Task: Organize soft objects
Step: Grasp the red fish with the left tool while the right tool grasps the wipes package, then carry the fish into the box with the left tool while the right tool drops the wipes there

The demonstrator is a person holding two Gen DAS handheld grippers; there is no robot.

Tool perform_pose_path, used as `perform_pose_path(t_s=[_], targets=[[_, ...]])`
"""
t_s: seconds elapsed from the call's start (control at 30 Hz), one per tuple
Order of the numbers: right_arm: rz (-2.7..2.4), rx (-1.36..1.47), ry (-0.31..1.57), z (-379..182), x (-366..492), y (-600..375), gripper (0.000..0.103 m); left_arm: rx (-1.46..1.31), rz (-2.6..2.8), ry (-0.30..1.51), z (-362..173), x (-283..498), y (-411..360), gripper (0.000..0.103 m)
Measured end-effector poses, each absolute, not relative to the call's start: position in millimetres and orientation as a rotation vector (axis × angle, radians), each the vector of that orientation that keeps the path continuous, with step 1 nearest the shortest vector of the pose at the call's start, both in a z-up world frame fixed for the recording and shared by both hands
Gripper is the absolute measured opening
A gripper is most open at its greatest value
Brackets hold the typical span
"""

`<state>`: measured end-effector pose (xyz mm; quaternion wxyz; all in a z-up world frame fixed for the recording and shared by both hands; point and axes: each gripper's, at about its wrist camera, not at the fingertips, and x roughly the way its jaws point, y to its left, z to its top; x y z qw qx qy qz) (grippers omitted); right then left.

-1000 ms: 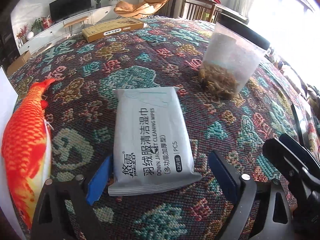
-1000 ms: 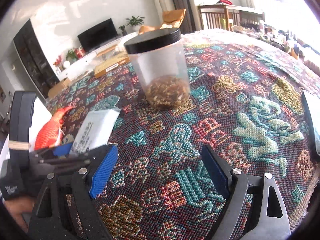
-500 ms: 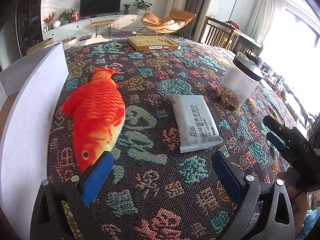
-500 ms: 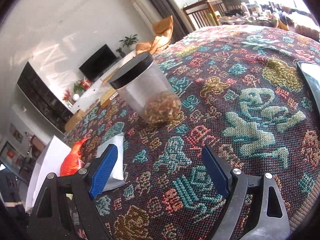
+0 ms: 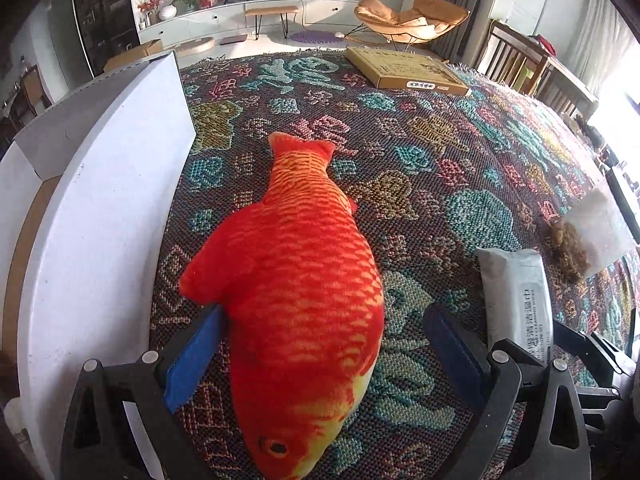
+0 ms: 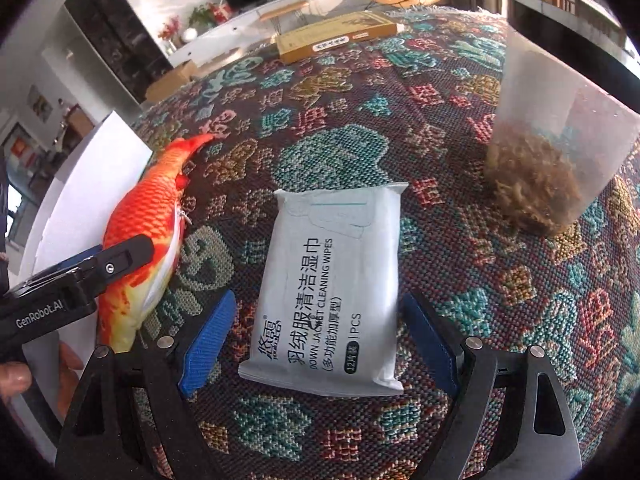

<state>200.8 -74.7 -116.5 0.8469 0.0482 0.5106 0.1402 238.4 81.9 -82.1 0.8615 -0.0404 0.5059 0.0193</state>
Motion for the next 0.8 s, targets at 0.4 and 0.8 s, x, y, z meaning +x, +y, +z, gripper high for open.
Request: perform_pose_path(t_s=[0.4, 0.8], targets=[[0.264, -0.019, 1.097, -111, 209, -89, 0.06, -0.041, 0.127, 1.041, -96, 239, 97, 0.043], [0.431, 0.185, 0.939, -13, 146, -114, 0.059, -0.394, -0.126, 0.844, 5, 141, 110, 0.033]])
